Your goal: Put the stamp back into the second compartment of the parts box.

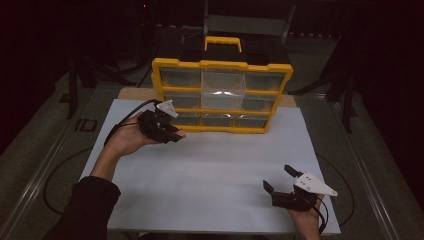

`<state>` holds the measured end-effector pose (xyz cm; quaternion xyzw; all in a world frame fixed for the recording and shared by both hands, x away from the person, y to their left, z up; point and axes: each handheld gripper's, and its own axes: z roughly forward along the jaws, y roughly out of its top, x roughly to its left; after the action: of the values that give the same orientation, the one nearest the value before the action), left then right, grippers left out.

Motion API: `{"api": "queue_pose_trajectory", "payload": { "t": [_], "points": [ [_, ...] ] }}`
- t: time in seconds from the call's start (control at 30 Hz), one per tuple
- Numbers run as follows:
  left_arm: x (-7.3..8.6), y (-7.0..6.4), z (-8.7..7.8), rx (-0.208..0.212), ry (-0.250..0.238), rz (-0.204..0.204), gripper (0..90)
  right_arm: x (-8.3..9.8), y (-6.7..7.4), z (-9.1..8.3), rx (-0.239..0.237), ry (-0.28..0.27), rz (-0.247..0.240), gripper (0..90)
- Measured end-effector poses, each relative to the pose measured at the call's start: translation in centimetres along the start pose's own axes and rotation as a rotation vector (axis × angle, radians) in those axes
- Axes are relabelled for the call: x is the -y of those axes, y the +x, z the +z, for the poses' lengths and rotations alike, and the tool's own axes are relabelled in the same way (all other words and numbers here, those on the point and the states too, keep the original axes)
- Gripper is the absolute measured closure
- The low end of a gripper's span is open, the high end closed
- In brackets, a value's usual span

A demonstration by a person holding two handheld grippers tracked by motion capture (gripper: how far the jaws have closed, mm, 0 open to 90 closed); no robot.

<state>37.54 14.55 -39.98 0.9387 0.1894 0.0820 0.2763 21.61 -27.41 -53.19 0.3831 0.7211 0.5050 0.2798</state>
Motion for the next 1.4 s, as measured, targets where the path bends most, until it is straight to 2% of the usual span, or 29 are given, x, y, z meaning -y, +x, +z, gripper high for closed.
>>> {"api": "queue_pose_trajectory", "payload": {
  "t": [0.37,0.47,1.17,1.4],
  "points": [
    [-0.2,0.4,-0.9,-0.013,-0.017,-0.01,66.9,0.0,0.0,0.0,-0.003,0.002,0.0,7.0],
    [-0.6,0.6,-1.4,-0.017,-0.034,-0.014,66.9,0.0,0.0,0.1,-0.001,0.004,-0.002,7.1],
    [-2.6,1.3,-3.5,-0.065,-0.054,-0.007,66.8,0.0,0.0,0.1,0.0,0.004,-0.002,7.1],
    [-3.1,1.7,-4.1,-0.072,-0.071,-0.019,66.8,0.0,0.0,0.1,-0.003,0.002,-0.002,7.1]
  ]
}}
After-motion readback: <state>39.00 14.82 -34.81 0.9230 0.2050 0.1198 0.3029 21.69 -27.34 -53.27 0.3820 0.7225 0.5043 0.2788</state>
